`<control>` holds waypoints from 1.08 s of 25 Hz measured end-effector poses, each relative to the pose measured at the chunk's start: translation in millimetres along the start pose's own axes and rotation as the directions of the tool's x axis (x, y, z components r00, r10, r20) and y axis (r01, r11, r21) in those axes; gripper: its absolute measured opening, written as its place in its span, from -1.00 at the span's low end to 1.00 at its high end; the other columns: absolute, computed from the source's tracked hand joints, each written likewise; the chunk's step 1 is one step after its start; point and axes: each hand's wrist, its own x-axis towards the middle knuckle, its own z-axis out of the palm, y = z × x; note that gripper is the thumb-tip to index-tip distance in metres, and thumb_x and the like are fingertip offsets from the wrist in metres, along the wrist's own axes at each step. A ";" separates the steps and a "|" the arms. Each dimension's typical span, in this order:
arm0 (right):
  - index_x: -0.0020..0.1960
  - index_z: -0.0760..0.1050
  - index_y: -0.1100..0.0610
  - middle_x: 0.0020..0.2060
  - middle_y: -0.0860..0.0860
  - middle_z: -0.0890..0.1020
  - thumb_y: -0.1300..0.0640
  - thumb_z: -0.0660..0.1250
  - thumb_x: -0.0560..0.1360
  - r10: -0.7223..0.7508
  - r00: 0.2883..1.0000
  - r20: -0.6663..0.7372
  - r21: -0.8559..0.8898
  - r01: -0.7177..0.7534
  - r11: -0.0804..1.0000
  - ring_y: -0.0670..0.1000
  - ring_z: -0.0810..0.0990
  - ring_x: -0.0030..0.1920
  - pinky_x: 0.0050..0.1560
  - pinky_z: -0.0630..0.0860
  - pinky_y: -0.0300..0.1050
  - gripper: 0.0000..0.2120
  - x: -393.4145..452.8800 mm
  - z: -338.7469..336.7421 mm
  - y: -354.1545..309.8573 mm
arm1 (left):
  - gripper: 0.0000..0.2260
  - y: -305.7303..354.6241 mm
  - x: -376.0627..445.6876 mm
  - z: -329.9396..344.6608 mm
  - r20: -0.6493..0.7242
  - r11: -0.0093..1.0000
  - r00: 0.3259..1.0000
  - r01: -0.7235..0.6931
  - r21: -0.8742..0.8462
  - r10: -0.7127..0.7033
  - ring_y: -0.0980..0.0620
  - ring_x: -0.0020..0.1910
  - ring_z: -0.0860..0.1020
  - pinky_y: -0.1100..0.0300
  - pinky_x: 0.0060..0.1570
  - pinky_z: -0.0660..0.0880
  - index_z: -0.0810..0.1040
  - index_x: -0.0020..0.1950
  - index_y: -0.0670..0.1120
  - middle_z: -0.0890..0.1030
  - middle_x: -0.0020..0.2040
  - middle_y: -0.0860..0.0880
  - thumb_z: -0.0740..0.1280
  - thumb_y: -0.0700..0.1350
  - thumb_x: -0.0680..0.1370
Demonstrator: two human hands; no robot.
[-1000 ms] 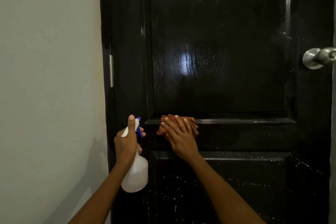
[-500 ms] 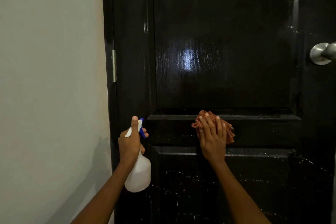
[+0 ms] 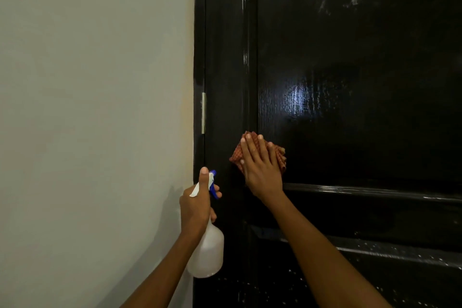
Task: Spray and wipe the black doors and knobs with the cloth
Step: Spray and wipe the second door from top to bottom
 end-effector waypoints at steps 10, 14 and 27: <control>0.69 0.04 0.03 0.68 0.04 0.02 -0.08 0.26 0.63 -0.231 0.973 0.016 0.018 0.231 0.973 0.15 -0.06 0.67 0.64 -0.17 0.17 -0.28 -70.7 24.1 24.4 | -0.42 -10.1 2.5 13.4 0.053 1.000 0.998 0.027 0.000 -0.027 -0.03 -0.36 0.61 0.31 -0.57 0.46 0.64 -0.02 -0.21 0.69 -0.17 -0.15 0.12 0.28 0.58; 0.68 0.10 -0.02 0.68 -0.01 0.07 -0.10 0.26 0.64 -0.228 0.974 0.011 -0.027 0.229 0.973 0.12 0.02 0.67 0.65 -0.11 0.13 -0.32 -120.0 16.6 61.6 | -0.36 -33.0 -10.9 24.7 0.085 0.997 0.994 0.077 -0.020 -0.075 -0.15 -0.35 0.61 0.21 -0.55 0.46 0.64 -0.06 -0.21 0.70 -0.18 -0.18 0.13 0.36 0.48; 0.63 0.21 0.09 0.66 0.08 0.13 -0.02 0.08 0.69 0.557 0.826 -0.092 0.137 -0.543 0.828 0.23 -0.03 0.66 0.62 -0.14 0.28 -0.47 -189.6 -27.8 147.0 | -0.42 -80.4 -37.8 20.6 0.126 0.981 0.973 0.194 0.002 -0.193 -0.14 -0.38 0.58 0.21 -0.54 0.44 0.64 -0.02 -0.21 0.70 -0.15 -0.19 0.17 0.30 0.55</control>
